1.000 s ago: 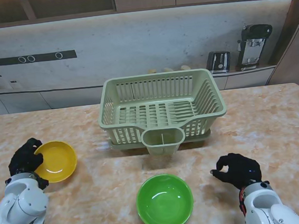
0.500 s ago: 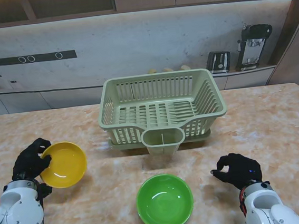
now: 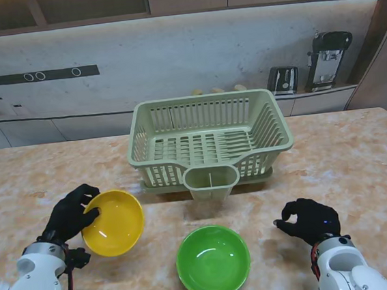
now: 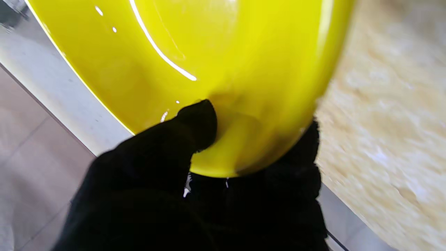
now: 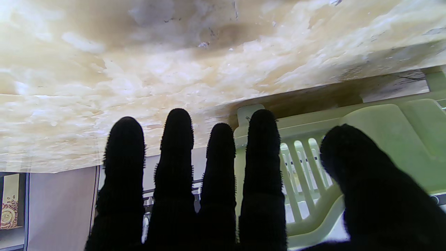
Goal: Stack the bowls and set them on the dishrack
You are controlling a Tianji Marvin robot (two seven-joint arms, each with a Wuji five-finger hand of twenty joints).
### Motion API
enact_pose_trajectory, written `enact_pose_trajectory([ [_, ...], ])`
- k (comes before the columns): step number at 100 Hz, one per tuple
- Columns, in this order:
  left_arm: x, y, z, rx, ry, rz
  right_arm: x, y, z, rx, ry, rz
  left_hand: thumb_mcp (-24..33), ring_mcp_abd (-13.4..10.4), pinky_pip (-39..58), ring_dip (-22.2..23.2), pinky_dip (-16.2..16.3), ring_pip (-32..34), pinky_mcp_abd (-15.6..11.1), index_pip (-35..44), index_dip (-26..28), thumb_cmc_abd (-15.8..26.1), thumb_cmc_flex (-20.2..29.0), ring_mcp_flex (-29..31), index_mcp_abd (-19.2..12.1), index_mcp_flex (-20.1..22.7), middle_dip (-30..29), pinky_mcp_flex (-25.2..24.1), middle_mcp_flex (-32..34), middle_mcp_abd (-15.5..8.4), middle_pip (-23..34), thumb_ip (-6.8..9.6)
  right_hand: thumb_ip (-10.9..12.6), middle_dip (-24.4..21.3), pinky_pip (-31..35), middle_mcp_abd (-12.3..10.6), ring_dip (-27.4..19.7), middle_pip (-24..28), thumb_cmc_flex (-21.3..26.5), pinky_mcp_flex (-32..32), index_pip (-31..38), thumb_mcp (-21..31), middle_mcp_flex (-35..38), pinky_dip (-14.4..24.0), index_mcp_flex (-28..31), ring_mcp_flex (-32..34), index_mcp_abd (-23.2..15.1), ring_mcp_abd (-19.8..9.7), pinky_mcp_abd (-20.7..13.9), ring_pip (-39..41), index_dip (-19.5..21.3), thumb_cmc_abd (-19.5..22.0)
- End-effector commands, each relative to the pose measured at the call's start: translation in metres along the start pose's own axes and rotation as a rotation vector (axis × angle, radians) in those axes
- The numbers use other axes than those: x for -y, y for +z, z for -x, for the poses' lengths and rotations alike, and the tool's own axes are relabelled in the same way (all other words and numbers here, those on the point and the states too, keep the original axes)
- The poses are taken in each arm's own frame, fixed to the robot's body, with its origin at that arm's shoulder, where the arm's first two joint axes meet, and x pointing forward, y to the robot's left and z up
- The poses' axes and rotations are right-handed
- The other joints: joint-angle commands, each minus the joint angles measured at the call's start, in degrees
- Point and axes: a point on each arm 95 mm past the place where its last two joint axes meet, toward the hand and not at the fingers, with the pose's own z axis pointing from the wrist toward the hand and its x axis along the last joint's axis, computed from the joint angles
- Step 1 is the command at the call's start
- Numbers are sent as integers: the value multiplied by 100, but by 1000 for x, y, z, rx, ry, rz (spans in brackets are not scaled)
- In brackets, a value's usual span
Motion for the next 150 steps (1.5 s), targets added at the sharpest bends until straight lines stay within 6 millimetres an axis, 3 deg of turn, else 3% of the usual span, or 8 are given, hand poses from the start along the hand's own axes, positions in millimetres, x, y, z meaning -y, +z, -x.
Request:
enact_pose_trajectory([
  [1,-11,-4,-12,-37,-9,43,4,-4,-2,3,6,-18,790,-145,183,229,55,497,-487,354,291,247,537,353,-121,413,126,266,177,-4,-22,352,9,4,3,-139,-48,-81,58,-17,72,-88,111,80,53,-11,-99,34,-29,-56,-15,96],
  [28,-42,-6,-41,-147,-80,188,4,-5,-1,3,6,-18,758,-115,170,243,36,488,-462,285,300,254,560,316,-74,408,139,236,155,29,-55,336,10,4,4,-134,-50,-79,60,-15,68,-88,119,81,52,-14,-105,30,-30,-61,-13,93],
  [59,-74,-10,-60,-228,-102,311,4,-5,0,5,7,-16,714,-91,163,256,16,480,-432,232,316,279,586,277,-32,382,150,189,123,48,-78,316,10,5,2,-141,-48,-79,55,-16,66,-92,117,80,54,-10,-101,35,-27,-58,-12,98],
  [99,-115,0,-77,-253,-69,383,5,-5,0,-4,10,-19,626,-16,222,294,-5,495,-359,212,324,308,653,168,19,334,163,24,46,93,-92,269,11,4,2,-146,-49,-81,54,-14,63,-95,117,80,51,-15,-106,38,-34,-61,-9,96],
  [150,-146,9,-90,-265,12,394,6,-5,0,-3,17,-19,542,137,353,282,-77,644,-314,194,254,310,745,1,160,268,141,-72,-71,236,-96,189,12,4,1,-135,-49,-81,57,-17,60,-96,113,80,58,-10,-98,36,-36,-60,-10,98],
])
